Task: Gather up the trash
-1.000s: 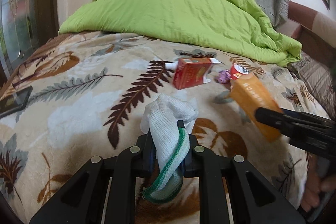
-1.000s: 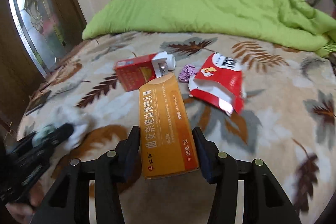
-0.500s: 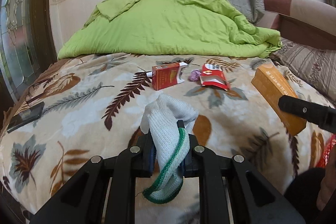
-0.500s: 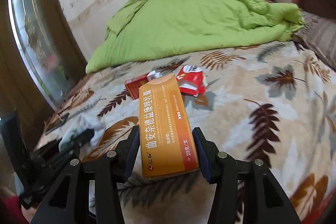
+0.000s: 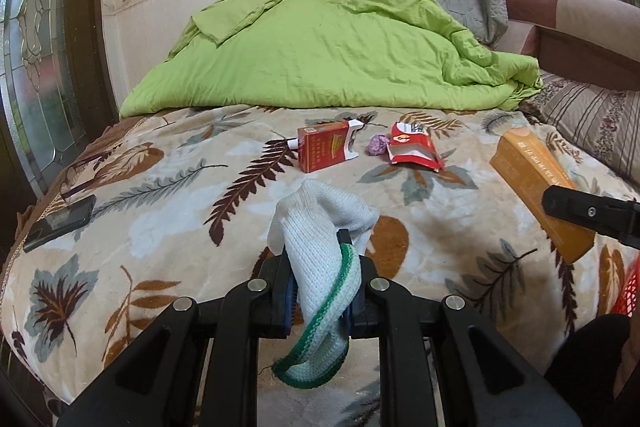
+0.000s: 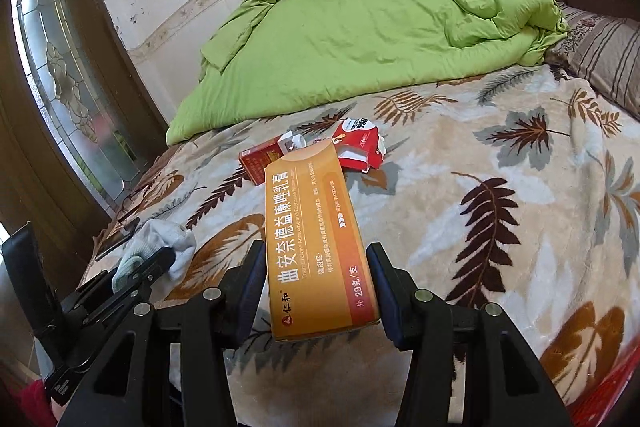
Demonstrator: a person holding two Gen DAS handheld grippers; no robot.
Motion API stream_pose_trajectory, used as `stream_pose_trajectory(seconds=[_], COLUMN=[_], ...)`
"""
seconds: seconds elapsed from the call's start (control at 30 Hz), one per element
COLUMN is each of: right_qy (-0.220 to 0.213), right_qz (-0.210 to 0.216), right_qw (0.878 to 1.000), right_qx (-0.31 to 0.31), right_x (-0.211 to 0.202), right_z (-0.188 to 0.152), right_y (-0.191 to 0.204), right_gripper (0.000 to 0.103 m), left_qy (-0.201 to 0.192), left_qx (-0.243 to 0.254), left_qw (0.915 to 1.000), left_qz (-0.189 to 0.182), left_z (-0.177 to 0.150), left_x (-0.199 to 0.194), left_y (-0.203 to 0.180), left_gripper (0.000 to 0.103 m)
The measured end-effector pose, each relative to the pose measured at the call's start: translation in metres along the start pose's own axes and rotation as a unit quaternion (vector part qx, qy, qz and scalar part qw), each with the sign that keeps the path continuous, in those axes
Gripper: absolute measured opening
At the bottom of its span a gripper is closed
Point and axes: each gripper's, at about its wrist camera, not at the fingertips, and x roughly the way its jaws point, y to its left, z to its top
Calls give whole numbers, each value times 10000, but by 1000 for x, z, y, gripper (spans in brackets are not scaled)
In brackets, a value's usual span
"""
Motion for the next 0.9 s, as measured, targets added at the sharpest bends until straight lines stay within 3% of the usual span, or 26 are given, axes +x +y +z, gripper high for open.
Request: stream_pose_trajectory(seconds=[0.9], right_qy=[129], right_qz=[-43], right_qw=[9998], right_qx=[-119], right_x=[8], right_z=[0], right_y=[3], right_gripper=[55], left_qy=[-11], left_qx=[154], left_qw=[9999], left_qz=[43], left_z=[1], left_x=[9], left_y=[-5], left_gripper=[17])
